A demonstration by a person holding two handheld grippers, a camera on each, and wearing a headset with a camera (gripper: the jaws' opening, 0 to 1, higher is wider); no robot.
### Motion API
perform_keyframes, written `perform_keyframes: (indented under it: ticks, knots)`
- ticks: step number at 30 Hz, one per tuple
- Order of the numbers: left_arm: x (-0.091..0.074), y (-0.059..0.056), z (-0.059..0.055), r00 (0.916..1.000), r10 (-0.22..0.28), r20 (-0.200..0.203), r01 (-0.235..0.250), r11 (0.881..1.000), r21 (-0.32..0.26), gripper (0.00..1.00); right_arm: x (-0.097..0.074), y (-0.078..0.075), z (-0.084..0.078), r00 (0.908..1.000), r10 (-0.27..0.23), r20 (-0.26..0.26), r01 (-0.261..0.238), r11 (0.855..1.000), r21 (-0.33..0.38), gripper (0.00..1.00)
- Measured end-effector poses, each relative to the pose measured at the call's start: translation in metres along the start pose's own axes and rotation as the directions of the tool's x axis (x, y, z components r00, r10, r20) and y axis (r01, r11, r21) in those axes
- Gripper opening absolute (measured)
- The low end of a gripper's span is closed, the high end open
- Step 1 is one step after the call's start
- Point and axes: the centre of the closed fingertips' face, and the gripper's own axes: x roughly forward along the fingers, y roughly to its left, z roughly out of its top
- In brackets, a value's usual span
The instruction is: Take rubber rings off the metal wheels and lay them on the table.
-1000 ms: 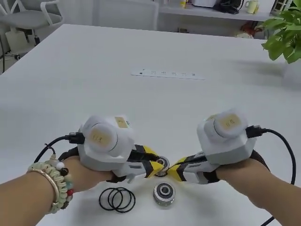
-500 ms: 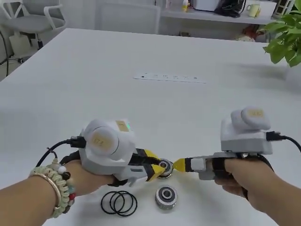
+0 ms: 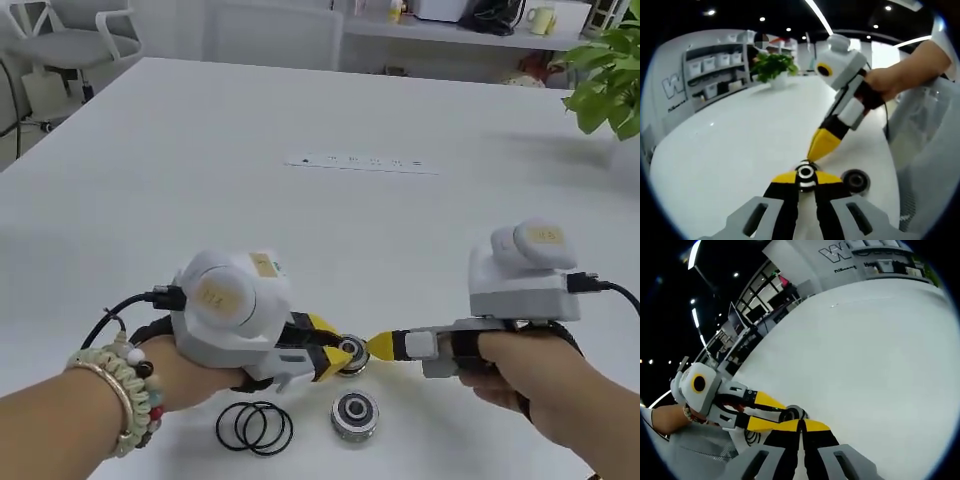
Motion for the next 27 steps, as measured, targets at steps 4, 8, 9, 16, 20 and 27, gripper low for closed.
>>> perform_keyframes:
  ticks: [4, 8, 9, 16, 20, 27]
  knots:
    - [0.0, 0.0, 0.0, 1.0, -0.003, 0.002, 0.003, 1.0, 0.0, 0.12, 0.0, 0.001, 0.0, 1.0, 0.007, -0.002, -0.007, 1.0, -0.006, 0.0]
    - [0.0, 0.0, 0.0, 1.0, -0.004, 0.003, 0.004, 1.0, -0.001, 0.12, 0.0, 0.005, 0.001, 0.9998, 0.02, -0.002, -0.02, 1.0, -0.004, 0.0]
    - [0.0, 0.0, 0.0, 1.0, -0.004, 0.003, 0.004, 1.0, -0.002, 0.12, 0.0, 0.005, 0.001, 0.9998, 0.022, -0.002, -0.022, 1.0, -0.004, 0.0]
    - [0.0, -0.001, 0.0, 1.0, -0.004, 0.004, 0.004, 1.0, -0.004, 0.12, 0.0, 0.01, 0.0, 0.9994, 0.035, -0.006, -0.035, 0.999, -0.005, 0.0]
    - [0.0, -0.001, 0.0, 1.0, -0.004, 0.004, 0.004, 1.0, -0.003, 0.12, -0.001, 0.014, -0.002, 0.9992, 0.039, -0.007, -0.039, 0.999, -0.01, 0.0]
    - [0.0, -0.001, 0.0, 1.0, -0.004, 0.004, 0.004, 1.0, -0.002, 0.12, -0.001, 0.021, -0.002, 0.9987, 0.051, -0.006, -0.051, 0.999, -0.015, 0.0]
